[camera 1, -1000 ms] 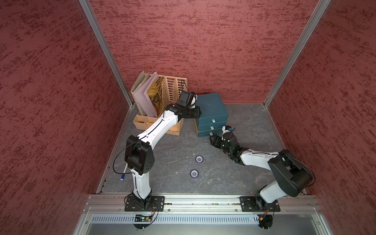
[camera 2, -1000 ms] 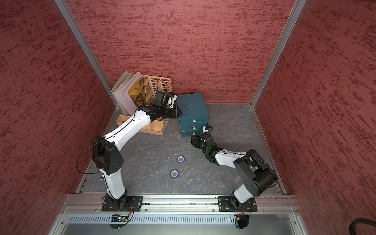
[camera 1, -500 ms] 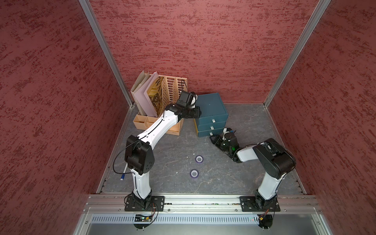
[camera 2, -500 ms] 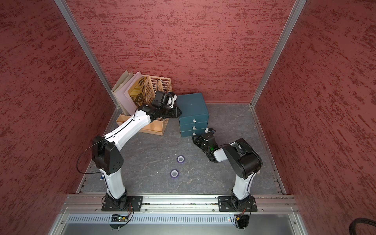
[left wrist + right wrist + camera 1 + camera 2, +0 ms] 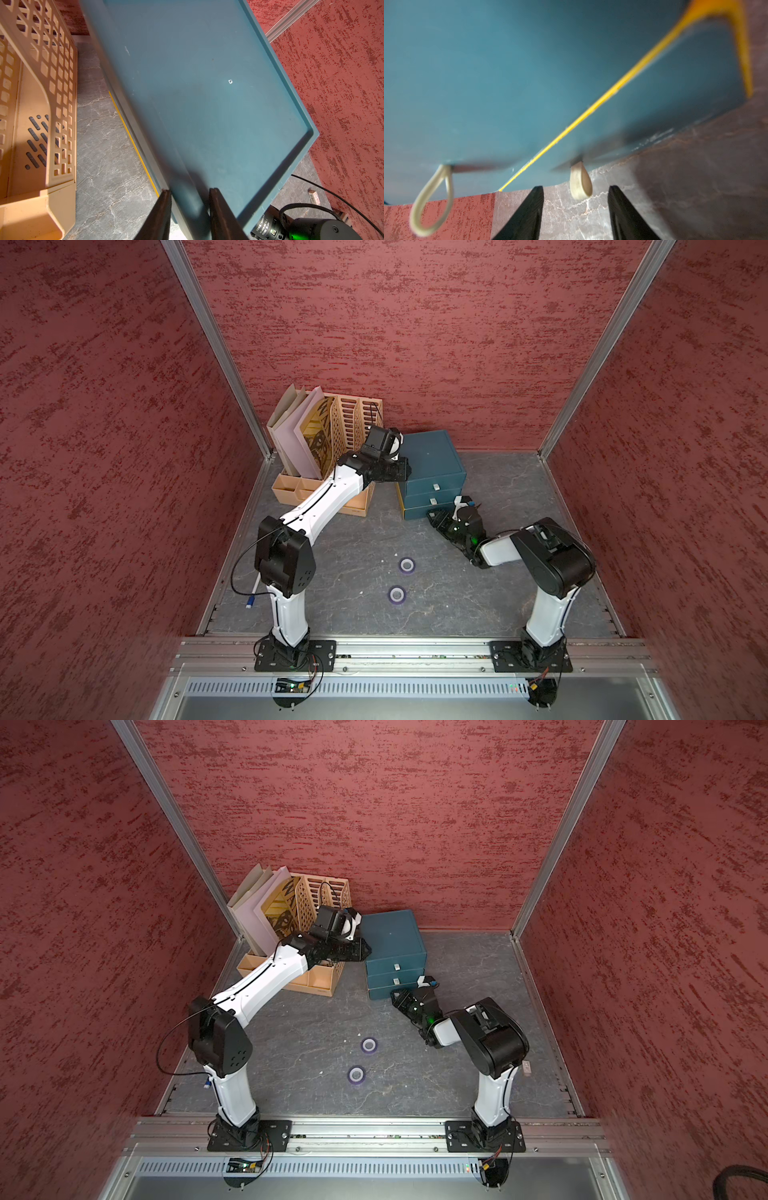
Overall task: Place the transparent tape into the drawer according to color
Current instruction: Open the drawer in the storage box.
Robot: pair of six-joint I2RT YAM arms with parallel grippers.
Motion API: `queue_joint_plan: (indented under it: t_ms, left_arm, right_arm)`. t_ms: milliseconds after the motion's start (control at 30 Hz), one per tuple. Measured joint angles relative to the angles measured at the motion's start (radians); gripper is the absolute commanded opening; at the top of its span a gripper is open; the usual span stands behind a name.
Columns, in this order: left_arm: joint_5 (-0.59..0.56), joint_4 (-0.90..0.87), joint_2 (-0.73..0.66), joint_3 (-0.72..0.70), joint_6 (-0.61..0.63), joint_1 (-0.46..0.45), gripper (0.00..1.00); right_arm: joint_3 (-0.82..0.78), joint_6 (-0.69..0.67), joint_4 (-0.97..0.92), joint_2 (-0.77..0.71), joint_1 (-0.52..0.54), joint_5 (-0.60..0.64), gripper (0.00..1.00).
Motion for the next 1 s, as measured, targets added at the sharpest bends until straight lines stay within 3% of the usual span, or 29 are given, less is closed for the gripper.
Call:
queue_joint_plan:
  t_ms: [167, 600, 1000]
  left_arm:
    - [0.003, 0.000, 0.000, 0.000, 0.000, 0.003, 0.34]
    - [0.011, -0.001, 0.000, 0.000, 0.000, 0.005, 0.34]
    - [0.016, -0.005, 0.000, 0.001, 0.002, 0.004, 0.34]
  right_arm:
    - [0.010, 0.003, 0.009, 0.016, -0.003, 0.000, 0.42]
    - [0.017, 0.013, 0.026, 0.035, -0.005, 0.001, 0.00]
    - [-0.014, 0.015, 0.052, 0.024, -0.005, 0.001, 0.00]
